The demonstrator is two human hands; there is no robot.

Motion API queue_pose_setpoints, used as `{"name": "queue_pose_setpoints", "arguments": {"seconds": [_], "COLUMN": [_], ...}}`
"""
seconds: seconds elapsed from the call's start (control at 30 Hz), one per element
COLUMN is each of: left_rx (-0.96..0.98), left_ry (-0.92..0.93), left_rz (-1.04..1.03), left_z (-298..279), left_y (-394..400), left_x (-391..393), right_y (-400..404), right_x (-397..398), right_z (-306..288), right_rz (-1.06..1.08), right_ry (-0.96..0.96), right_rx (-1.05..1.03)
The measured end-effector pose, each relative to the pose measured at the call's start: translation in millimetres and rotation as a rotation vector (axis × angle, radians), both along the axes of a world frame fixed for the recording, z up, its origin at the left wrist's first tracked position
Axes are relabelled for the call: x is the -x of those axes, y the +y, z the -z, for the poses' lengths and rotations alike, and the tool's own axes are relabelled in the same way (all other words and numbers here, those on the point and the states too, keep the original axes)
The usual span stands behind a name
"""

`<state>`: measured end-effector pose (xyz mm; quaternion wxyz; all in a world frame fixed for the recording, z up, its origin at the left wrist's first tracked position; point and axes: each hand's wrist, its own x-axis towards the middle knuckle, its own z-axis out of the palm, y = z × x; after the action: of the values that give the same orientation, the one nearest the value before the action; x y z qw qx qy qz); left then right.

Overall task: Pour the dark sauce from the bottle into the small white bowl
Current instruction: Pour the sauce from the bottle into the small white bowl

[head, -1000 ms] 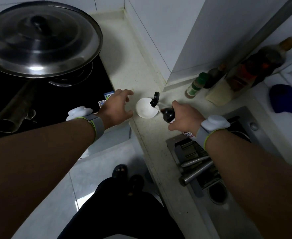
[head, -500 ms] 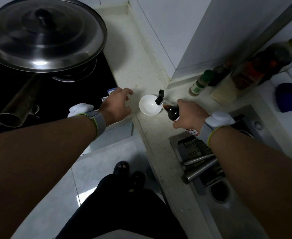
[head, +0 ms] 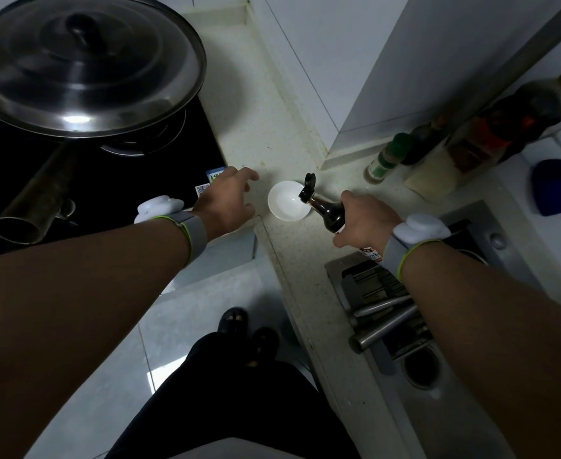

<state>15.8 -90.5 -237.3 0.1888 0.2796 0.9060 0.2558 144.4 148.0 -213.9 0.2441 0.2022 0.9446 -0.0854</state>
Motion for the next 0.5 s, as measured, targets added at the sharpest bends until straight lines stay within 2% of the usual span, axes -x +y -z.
{"name": "queue_pose_setpoints", "arguments": {"seconds": [0.5], "left_rx": [-0.001], "left_ry": [-0.005], "left_rz": [-0.010], "left_z": [-1.2], "left_y": [1.0], "left_x": [0.3], "right_y": [3.0], "right_x": [0.5], "right_z": [2.3], "right_rz": [0.000], "right_ry": [-0.033], "right_rx": [-0.012]}}
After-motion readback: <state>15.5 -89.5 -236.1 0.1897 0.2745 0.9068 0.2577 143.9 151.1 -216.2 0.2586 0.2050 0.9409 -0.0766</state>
